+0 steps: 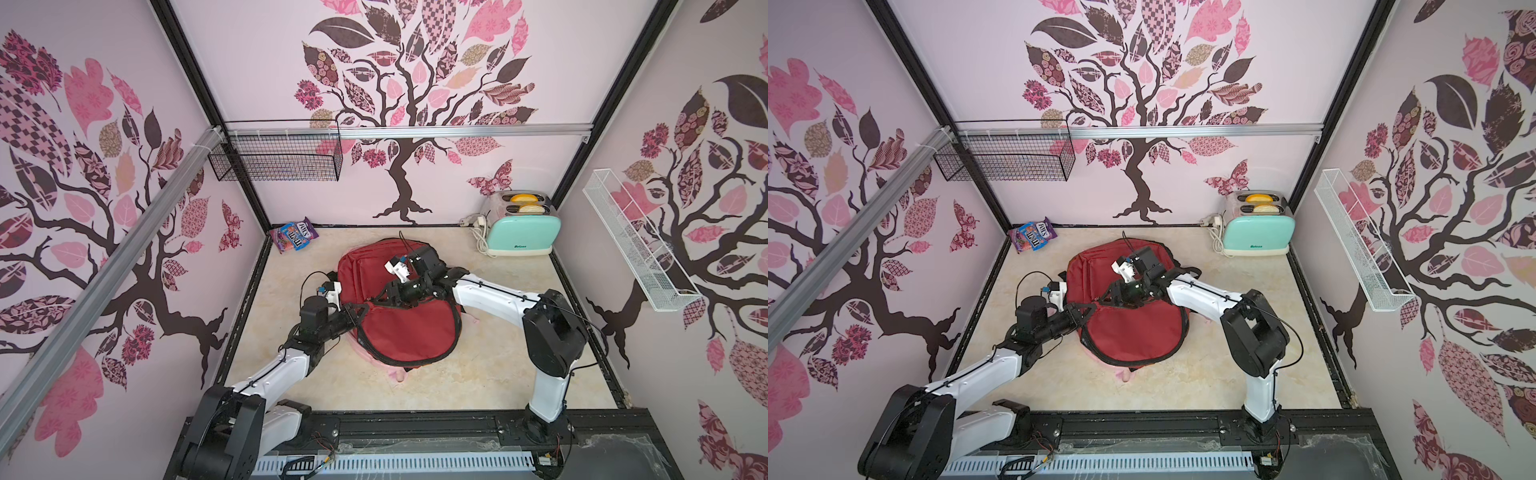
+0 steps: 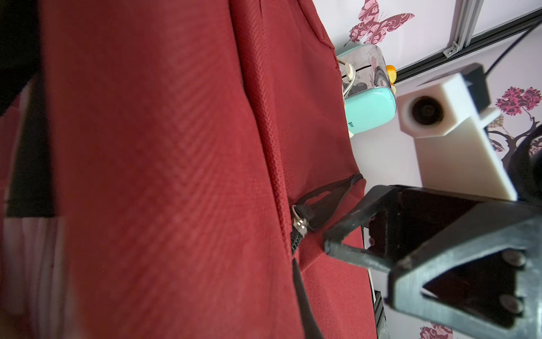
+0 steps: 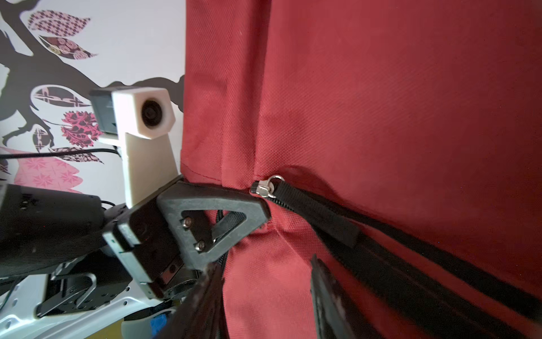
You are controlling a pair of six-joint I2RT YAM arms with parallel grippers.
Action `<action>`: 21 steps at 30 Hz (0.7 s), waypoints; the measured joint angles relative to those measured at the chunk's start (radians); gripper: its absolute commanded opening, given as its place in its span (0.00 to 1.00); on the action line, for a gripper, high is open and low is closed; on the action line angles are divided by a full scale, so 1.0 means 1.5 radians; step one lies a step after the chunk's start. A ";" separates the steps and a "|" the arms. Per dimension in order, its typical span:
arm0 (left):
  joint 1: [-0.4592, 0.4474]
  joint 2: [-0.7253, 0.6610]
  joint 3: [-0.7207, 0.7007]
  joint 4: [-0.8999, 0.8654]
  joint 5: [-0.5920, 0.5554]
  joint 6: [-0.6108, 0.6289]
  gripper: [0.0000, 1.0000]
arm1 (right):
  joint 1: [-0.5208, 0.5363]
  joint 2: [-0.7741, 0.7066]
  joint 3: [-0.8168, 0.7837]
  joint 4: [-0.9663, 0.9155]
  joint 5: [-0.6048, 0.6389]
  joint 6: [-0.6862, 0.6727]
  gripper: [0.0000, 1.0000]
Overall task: Zip up the backpack
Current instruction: Zip the zipper on the backpack.
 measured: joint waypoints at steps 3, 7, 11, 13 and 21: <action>0.000 0.000 -0.003 0.005 0.002 -0.003 0.00 | -0.001 0.007 0.000 0.002 0.001 -0.002 0.51; 0.000 0.000 -0.004 0.010 0.004 -0.004 0.00 | -0.001 0.007 0.000 0.002 0.010 -0.006 0.51; -0.001 -0.003 -0.007 0.013 0.004 -0.006 0.00 | -0.001 0.007 0.000 0.002 0.024 -0.002 0.52; -0.001 -0.006 -0.007 0.013 0.004 -0.006 0.00 | -0.001 0.008 0.000 0.002 0.031 0.003 0.52; -0.002 -0.012 -0.011 0.013 0.004 -0.006 0.00 | -0.007 0.025 -0.003 0.054 0.032 0.076 0.51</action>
